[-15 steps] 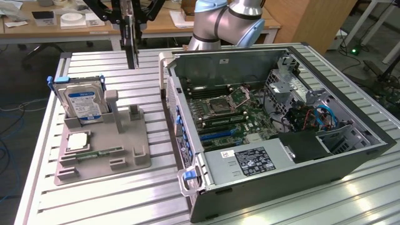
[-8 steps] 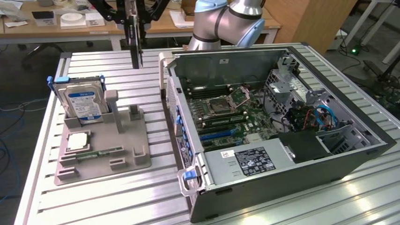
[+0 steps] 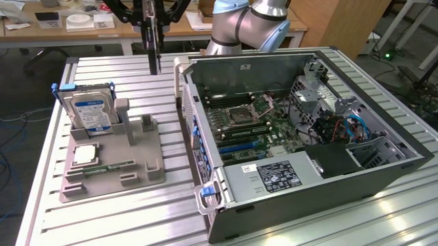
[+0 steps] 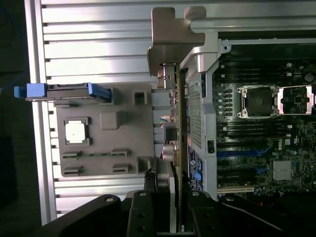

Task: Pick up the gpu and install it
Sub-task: 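Pick up the gpu and move the gpu toward the slot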

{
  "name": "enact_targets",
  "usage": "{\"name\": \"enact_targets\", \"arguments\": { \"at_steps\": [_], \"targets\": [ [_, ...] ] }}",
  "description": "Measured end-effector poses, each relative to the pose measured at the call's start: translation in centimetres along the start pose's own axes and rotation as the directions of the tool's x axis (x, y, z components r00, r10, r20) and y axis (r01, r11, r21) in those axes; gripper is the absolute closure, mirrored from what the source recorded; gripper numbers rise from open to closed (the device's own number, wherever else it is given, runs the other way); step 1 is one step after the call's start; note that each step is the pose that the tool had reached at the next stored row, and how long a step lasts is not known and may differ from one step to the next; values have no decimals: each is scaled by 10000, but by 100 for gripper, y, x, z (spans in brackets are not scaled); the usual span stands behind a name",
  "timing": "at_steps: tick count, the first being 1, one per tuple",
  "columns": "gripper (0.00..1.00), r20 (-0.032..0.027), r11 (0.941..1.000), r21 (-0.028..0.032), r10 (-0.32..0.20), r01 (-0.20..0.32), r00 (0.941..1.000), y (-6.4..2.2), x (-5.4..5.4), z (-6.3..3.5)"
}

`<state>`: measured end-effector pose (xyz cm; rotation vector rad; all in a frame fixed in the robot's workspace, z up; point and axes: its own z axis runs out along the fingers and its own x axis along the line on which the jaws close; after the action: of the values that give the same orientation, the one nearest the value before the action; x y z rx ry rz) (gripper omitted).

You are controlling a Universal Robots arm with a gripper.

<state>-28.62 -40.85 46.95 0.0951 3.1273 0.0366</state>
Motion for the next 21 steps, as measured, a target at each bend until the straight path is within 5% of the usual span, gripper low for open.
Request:
{"name": "enact_targets", "arguments": {
  "at_steps": [21],
  "targets": [
    [71,-11,9989,-13,-466,466,9989,9,-157,10]
  ]
}}
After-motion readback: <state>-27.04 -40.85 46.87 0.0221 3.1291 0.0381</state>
